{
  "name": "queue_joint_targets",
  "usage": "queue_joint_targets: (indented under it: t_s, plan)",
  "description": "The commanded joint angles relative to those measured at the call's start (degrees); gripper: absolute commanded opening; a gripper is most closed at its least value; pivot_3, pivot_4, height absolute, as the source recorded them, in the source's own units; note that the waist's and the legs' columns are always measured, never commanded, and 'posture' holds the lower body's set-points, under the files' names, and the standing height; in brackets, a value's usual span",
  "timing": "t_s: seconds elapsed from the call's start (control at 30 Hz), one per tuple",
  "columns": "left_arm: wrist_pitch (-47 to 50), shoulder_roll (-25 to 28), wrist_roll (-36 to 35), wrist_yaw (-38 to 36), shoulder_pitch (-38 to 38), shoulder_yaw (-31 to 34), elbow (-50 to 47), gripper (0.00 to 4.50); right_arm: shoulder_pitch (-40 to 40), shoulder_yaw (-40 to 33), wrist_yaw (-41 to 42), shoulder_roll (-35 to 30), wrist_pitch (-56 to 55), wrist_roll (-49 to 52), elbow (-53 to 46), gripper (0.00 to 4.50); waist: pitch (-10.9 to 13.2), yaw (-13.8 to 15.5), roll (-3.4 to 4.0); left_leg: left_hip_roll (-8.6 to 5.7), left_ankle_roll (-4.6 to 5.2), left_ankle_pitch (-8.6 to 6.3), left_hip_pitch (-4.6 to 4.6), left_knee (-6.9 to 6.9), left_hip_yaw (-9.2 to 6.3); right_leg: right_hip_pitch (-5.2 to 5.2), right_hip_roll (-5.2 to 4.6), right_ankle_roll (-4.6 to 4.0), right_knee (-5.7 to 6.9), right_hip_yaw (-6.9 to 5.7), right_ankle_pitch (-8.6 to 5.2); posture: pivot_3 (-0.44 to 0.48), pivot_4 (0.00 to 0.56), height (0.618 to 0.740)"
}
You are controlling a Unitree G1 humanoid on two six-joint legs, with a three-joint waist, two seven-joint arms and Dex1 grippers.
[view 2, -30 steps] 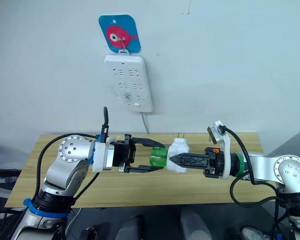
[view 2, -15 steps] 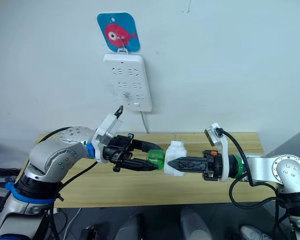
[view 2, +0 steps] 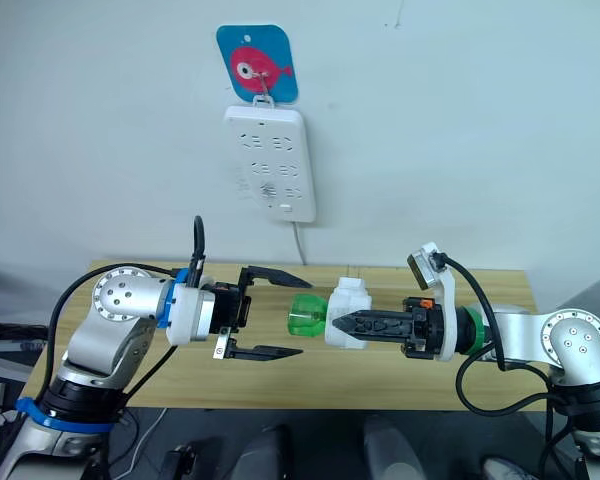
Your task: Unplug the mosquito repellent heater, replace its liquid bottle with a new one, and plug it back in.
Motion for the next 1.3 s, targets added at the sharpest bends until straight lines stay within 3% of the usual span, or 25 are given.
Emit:
queue_joint_targets:
  t_s: [0.03,0.13,0.17,0.23,0.4,0.47,0.57,0.63,0.73,0.93,1.0,1.1,1.2,1.3]
  plan:
    - [-4.35,-1.51,-0.33,2.01,0.28,1.19,-1.29,4.50,-1.21,-1.34,0.81,0.20,0.00,1.98,-0.40,3.01,0.00,0.34,0.00,0.00,0.00,0.00,0.00,0.00,0.01,0.00,0.00,0.01,-0.01,0.01,0.01,-0.144,0.193,0.740]
    - [-4.46,-1.73,-0.91,2.11,0.19,0.57,-1.28,4.50,-1.69,-1.22,0.71,0.20,0.17,1.98,-0.13,3.01,0.00,0.37,0.00,0.01,0.01,0.00,0.00,0.00,0.00,-0.01,0.01,0.01,0.00,-0.02,0.01,-0.146,0.192,0.740]
    - [-4.25,-1.73,-1.19,2.08,0.07,0.39,-1.25,4.31,-1.82,-1.20,0.64,0.21,0.19,1.98,-0.04,3.01,0.00,0.37,0.00,0.01,0.01,0.00,0.00,0.00,-0.01,-0.01,0.01,0.01,0.00,-0.03,0.01,-0.148,0.192,0.740]
    - [-3.57,-1.72,-1.76,2.01,-0.18,0.16,-1.22,3.90,-2.03,-1.17,0.52,0.24,0.19,1.98,0.05,3.01,0.00,0.35,0.00,0.01,0.01,0.00,0.00,0.00,-0.01,-0.01,0.01,-0.01,0.00,-0.03,0.02,-0.149,0.192,0.740]
    - [-2.45,-1.56,-2.45,1.92,-0.65,-0.04,-1.45,2.30,-2.17,-1.10,0.05,0.39,-0.03,1.98,-0.18,3.01,0.00,0.35,0.00,0.01,0.01,0.00,0.00,0.00,-0.02,0.00,0.01,-0.04,0.00,-0.06,0.04,-0.150,0.191,0.740]
    - [1.11,-0.94,-3.40,2.45,-1.20,-0.10,-2.15,2.23,-2.08,-0.94,-0.18,0.33,-0.07,1.98,-0.45,3.01,0.00,0.34,0.00,0.01,0.00,0.00,0.00,0.00,-0.02,0.00,0.01,-0.04,0.00,-0.05,0.04,-0.148,0.191,0.740]
    - [17.82,2.91,-8.21,5.02,-2.41,0.36,-3.09,2.23,-1.86,-0.52,-0.23,-0.53,0.32,1.98,-1.22,3.01,0.00,0.27,0.00,0.01,0.01,0.00,0.00,0.00,-0.05,0.00,0.01,0.00,0.02,-0.06,0.02,-0.148,0.192,0.740]
    - [36.35,7.98,-17.62,5.04,-4.83,0.69,-3.56,2.23,-1.64,-0.12,-0.04,-1.42,0.88,1.98,-1.92,3.01,0.00,0.18,0.00,0.01,0.01,0.00,0.00,0.00,-0.07,-0.01,0.02,0.03,0.04,-0.08,0.00,-0.142,0.191,0.740]
    - [53.14,12.32,-28.10,4.13,-8.35,1.08,-3.97,2.23,-1.53,0.49,0.07,-1.96,1.07,1.98,-2.81,3.01,0.01,-0.05,0.02,0.03,0.01,0.00,-0.02,-0.01,-0.15,-0.03,0.05,0.20,0.08,-0.15,-0.09,-0.140,0.191,0.740]
    - [62.58,10.53,-34.66,9.31,-11.79,3.86,-4.36,2.23,-1.68,1.18,0.14,-1.95,0.22,1.98,-3.67,3.01,0.01,0.11,0.01,0.03,0.01,0.00,-0.05,0.00,-0.21,-0.03,0.05,0.20,0.07,-0.23,-0.09,-0.149,0.192,0.740]
    - [61.61,10.71,-33.21,8.77,-10.97,3.60,-5.34,2.23,-1.65,1.22,0.11,-2.02,-0.09,1.98,-3.62,3.01,0.01,0.22,0.01,0.04,0.01,0.00,-0.05,0.00,-0.22,-0.04,0.05,0.19,0.07,-0.24,-0.09,-0.149,0.192,0.740]
    - [51.82,11.27,-24.87,5.97,-7.65,1.62,-7.65,3.20,-1.36,0.85,-0.12,-1.87,-0.66,1.98,-3.09,3.01,0.01,0.25,0.02,0.05,0.00,0.00,-0.04,0.00,-0.21,-0.03,0.05,0.18,0.08,-0.23,-0.08,-0.149,0.192,0.740]
    - [29.46,8.75,-11.93,2.84,-2.58,1.01,-6.55,4.15,-1.13,0.39,-0.35,-1.98,-0.86,1.98,-2.36,3.01,0.01,0.31,0.03,0.04,0.00,0.00,-0.03,-0.01,-0.17,-0.04,0.04,-0.05,0.06,-0.19,0.05,-0.149,0.192,0.740]
    - [11.61,4.89,-5.39,0.53,0.12,1.67,-4.92,4.19,-1.08,0.22,-0.33,-2.24,-0.74,1.98,-2.07,3.01,0.01,0.62,0.02,0.04,-0.01,0.01,-0.04,0.01,-0.17,-0.02,0.03,-0.08,0.05,-0.20,0.06,-0.152,0.195,0.740]
